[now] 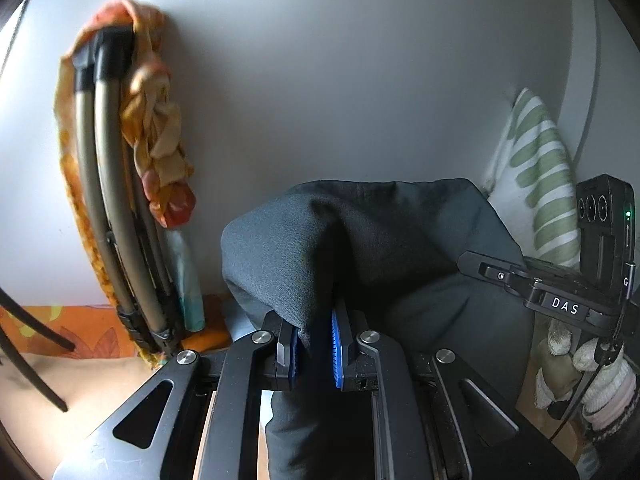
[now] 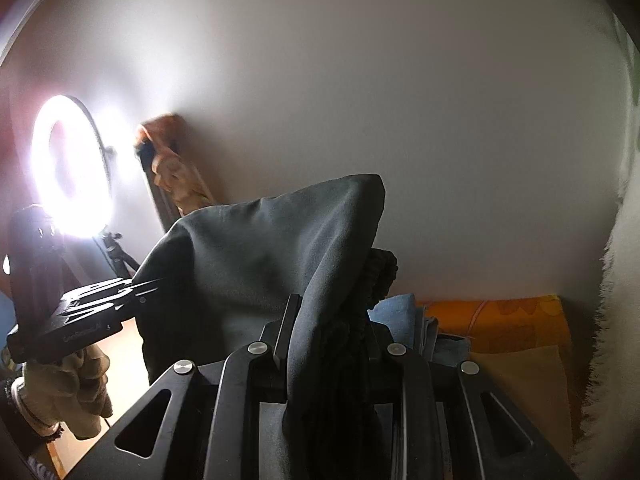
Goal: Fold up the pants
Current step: 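Lift the trousers and fold them over onto the blue cloth stack with both tools, then lower the folded trousers onto the stack and open both tools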
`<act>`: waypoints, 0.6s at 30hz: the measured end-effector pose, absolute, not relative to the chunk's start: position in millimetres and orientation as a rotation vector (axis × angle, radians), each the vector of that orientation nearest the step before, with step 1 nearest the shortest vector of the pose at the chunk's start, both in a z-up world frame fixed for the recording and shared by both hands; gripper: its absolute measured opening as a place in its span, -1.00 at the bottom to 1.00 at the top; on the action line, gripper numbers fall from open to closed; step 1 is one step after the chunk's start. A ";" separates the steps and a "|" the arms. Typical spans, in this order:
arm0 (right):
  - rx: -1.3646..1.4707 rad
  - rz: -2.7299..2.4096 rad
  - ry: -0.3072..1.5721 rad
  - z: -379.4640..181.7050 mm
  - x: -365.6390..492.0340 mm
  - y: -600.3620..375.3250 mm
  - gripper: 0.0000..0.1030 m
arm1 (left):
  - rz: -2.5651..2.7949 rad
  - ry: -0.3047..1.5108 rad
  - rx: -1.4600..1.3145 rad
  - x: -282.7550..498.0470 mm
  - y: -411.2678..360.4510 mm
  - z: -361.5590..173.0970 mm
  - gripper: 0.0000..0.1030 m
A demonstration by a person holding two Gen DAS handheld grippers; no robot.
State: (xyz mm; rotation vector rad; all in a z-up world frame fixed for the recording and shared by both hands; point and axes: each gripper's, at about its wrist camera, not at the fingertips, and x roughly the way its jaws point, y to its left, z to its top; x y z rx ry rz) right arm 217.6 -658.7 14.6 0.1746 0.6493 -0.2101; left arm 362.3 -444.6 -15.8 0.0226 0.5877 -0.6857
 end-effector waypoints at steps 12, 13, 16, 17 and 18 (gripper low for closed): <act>0.171 -0.232 0.736 -23.2 252.4 -683.1 -0.55 | -0.663 0.620 0.073 379.4 -463.7 -38.8 -0.80; 0.177 -0.236 0.743 -26.2 253.4 -688.3 -0.54 | -0.664 0.622 0.077 380.1 -466.8 -40.1 -0.80; 0.187 -0.251 0.758 -32.1 258.1 -692.5 -0.54 | -0.668 0.629 0.085 380.8 -472.6 -41.9 -0.79; 0.187 -0.256 0.762 -34.1 258.9 -693.7 -0.53 | -0.668 0.630 0.086 379.3 -472.2 -42.9 -0.79; 0.188 -0.261 0.766 -36.3 259.8 -695.0 -0.52 | -0.668 0.632 0.091 378.6 -474.1 -43.1 -0.79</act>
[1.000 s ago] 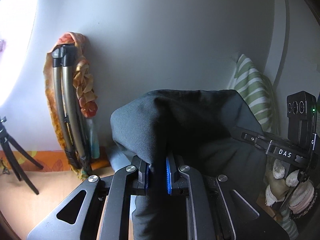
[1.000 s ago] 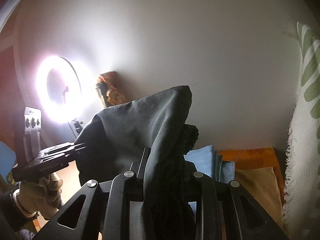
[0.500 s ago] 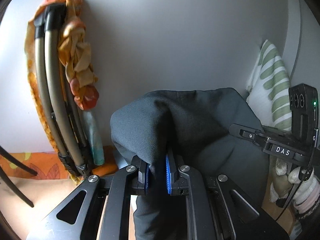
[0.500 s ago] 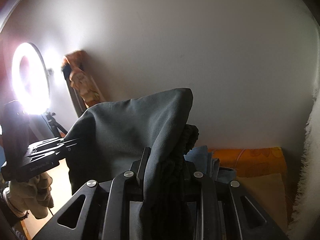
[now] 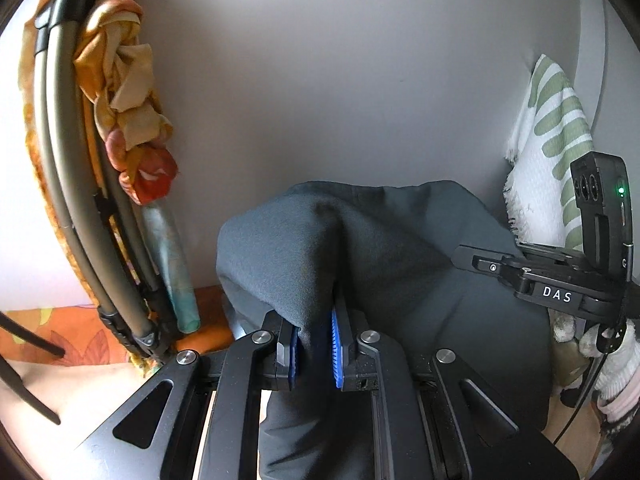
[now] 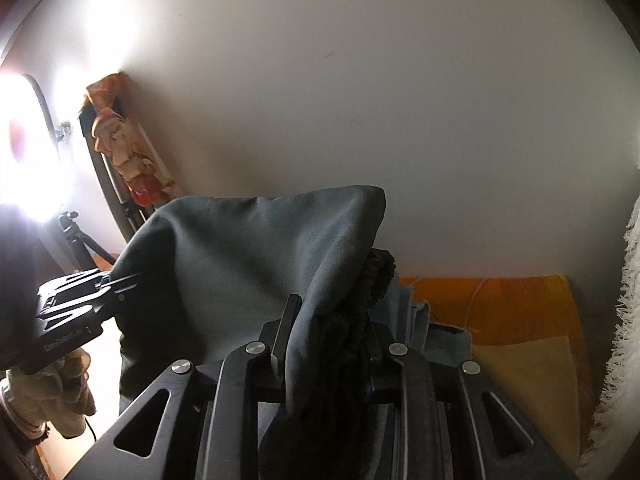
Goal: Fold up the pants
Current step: 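Lower the folded trousers onto the stack and open both tools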
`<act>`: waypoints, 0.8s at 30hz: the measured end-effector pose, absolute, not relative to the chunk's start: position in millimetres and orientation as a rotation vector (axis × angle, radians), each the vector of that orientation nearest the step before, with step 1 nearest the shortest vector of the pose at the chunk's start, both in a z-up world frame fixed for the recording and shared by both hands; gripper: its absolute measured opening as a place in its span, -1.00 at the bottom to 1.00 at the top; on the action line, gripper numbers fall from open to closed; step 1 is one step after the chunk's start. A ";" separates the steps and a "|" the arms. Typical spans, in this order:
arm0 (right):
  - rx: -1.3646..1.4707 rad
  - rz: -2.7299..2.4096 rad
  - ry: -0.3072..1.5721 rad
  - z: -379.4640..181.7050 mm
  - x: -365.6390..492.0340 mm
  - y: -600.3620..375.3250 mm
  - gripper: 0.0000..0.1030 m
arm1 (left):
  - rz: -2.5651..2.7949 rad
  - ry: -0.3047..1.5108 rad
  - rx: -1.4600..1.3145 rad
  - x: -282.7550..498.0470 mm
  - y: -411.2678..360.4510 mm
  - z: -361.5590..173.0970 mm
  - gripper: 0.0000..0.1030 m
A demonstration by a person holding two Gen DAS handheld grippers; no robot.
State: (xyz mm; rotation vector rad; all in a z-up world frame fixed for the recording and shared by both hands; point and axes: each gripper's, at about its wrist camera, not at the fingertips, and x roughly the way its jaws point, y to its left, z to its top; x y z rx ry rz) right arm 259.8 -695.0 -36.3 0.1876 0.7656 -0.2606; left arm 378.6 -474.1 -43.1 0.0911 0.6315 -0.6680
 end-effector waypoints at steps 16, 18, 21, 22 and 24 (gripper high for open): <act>0.200 -0.386 0.786 -41.9 249.2 -699.0 0.37 | -0.635 0.644 0.089 372.4 -462.4 -39.2 -0.63; 0.198 -0.395 0.777 -38.1 245.4 -696.2 0.40 | -0.638 0.632 0.100 366.2 -460.6 -35.5 -0.63; 0.199 -0.395 0.763 -31.0 236.5 -688.7 0.44 | -0.646 0.620 0.099 357.7 -456.4 -29.0 -0.62; 0.194 -0.395 0.762 -29.2 234.1 -686.2 0.44 | -0.648 0.617 0.098 354.9 -454.8 -27.1 -0.62; 0.180 -0.398 0.762 -25.0 230.2 -679.9 0.45 | -0.649 0.609 0.099 348.1 -450.7 -22.5 -0.49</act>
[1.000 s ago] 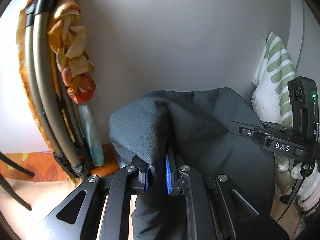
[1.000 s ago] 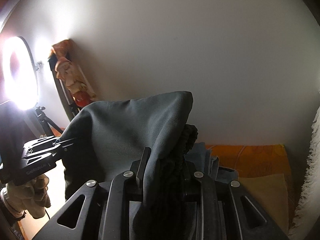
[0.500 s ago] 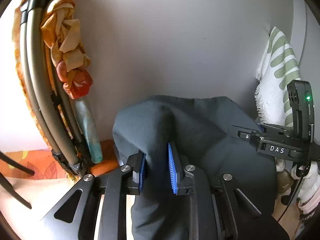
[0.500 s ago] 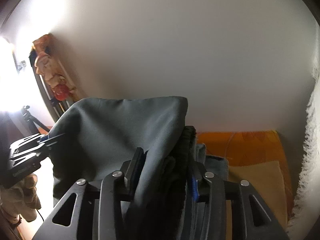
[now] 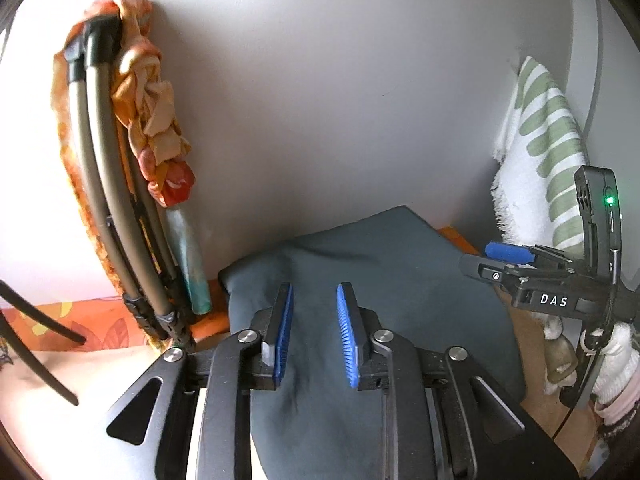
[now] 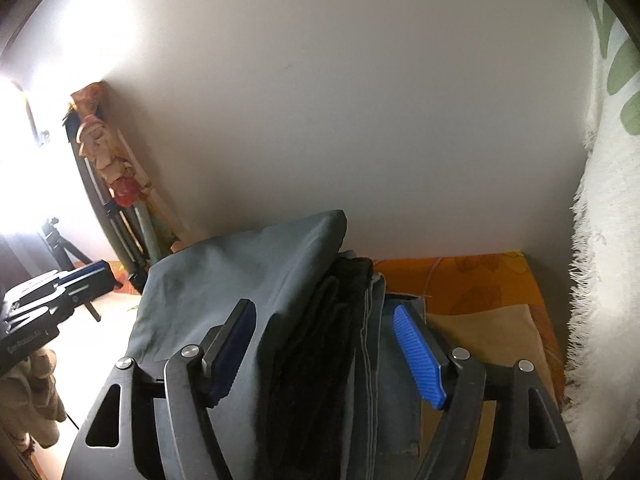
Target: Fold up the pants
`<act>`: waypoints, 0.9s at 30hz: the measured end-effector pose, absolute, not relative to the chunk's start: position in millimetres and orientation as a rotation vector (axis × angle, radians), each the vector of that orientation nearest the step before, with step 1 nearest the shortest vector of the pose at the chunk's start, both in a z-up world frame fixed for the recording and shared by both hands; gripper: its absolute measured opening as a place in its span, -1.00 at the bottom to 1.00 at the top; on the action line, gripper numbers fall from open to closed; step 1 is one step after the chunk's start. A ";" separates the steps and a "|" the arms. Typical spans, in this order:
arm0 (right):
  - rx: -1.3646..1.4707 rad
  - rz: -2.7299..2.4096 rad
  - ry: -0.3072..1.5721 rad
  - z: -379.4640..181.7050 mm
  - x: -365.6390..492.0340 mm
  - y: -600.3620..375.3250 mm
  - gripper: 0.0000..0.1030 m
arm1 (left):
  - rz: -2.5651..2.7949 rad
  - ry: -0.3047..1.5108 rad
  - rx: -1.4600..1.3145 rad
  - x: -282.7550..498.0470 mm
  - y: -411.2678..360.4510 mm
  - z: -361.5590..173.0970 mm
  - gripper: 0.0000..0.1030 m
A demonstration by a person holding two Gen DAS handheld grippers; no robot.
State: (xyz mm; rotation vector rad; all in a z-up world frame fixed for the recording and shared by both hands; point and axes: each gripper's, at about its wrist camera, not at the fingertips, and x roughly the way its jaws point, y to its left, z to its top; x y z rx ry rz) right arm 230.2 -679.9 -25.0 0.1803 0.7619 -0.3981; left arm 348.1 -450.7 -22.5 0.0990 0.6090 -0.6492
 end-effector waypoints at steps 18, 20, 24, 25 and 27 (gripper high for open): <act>0.143 -0.421 0.659 24.2 155.9 -598.2 0.66 | -0.669 0.564 0.052 265.2 -397.7 10.6 -0.21; 0.132 -0.429 0.655 28.8 145.6 -585.5 0.67 | -0.673 0.560 0.044 254.5 -389.9 14.3 -0.20; 0.089 -0.463 0.633 39.5 125.1 -557.9 0.80 | -0.674 0.532 0.026 228.1 -370.2 22.2 -0.04; 0.081 -0.470 0.629 41.3 121.1 -552.4 0.81 | -0.675 0.530 0.022 223.5 -367.0 23.0 -0.04; 0.068 -0.487 0.616 46.3 110.0 -537.8 0.90 | -0.683 0.527 0.013 211.5 -359.4 24.1 -0.02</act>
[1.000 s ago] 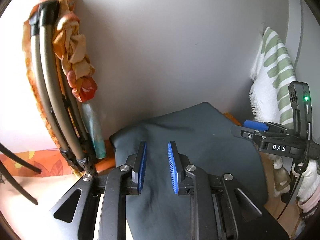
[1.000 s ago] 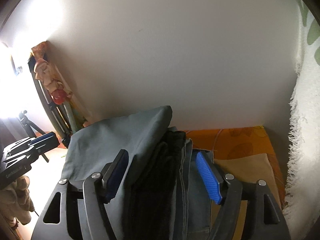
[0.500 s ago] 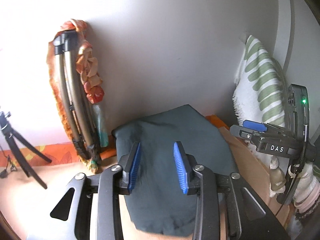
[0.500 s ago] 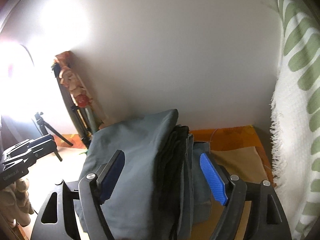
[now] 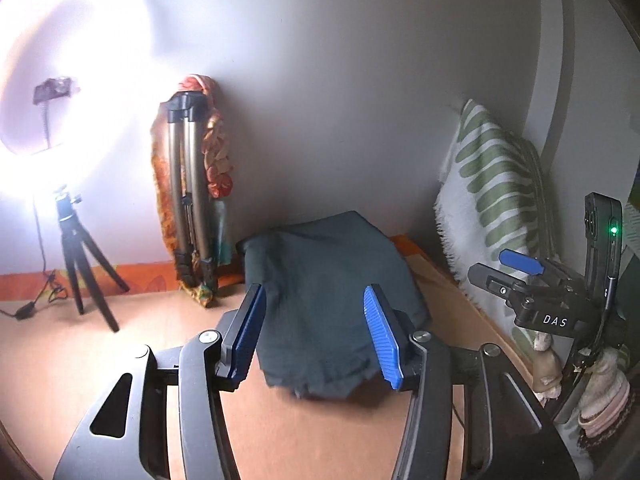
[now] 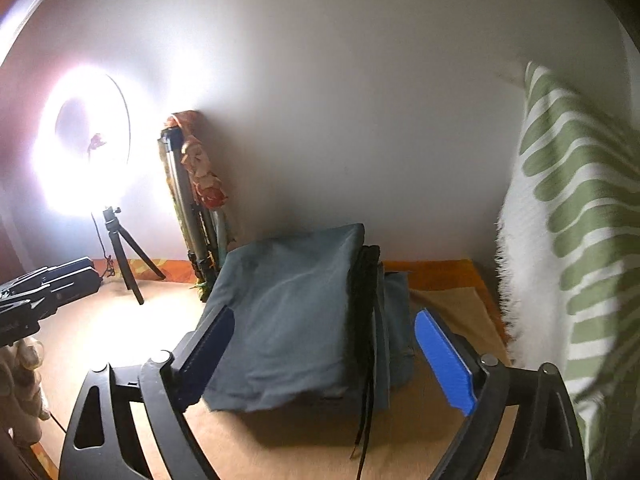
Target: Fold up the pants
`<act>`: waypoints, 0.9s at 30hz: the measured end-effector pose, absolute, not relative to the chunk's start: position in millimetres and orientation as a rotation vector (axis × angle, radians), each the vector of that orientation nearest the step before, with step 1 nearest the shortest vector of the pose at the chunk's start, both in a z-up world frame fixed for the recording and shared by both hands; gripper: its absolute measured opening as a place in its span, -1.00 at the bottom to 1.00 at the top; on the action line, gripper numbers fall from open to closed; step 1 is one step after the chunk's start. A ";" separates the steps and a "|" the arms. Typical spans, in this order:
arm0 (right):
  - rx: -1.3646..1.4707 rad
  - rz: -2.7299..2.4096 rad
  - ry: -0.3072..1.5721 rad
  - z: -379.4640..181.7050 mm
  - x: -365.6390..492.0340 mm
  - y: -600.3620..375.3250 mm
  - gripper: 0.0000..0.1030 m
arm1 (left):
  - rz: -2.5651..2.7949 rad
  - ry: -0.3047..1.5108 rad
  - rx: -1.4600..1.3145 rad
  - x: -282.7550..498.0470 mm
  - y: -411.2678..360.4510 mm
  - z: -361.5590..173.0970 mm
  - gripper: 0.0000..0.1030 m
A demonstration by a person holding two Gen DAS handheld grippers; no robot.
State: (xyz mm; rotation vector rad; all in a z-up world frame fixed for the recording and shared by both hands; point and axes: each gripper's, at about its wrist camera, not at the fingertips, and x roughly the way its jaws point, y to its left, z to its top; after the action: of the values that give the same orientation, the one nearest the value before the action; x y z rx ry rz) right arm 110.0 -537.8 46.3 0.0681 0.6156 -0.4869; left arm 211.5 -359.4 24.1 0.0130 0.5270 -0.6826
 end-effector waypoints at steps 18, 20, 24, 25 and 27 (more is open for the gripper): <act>0.047 -0.608 0.583 35.2 54.5 -466.3 1.00 | -0.649 0.519 0.007 131.6 -299.2 3.6 0.37; 0.051 -0.609 0.582 31.8 51.5 -461.7 1.00 | -0.634 0.518 0.011 127.5 -294.7 0.6 0.37; 0.057 -0.612 0.571 26.4 46.7 -453.2 1.00 | -0.609 0.529 0.004 125.9 -286.7 -7.0 0.37; 0.057 -0.614 0.570 25.1 46.4 -452.2 1.00 | -0.604 0.533 0.001 125.2 -284.6 -9.1 0.37; 0.059 -0.618 0.570 22.7 46.4 -450.5 1.00 | -0.598 0.542 -0.005 124.7 -281.5 -12.5 0.37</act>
State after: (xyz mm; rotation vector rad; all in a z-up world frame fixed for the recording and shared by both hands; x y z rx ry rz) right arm 46.4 -450.5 22.7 0.0590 0.5704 -0.6178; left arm 124.7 -281.5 -12.5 -0.0053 0.5424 -0.5977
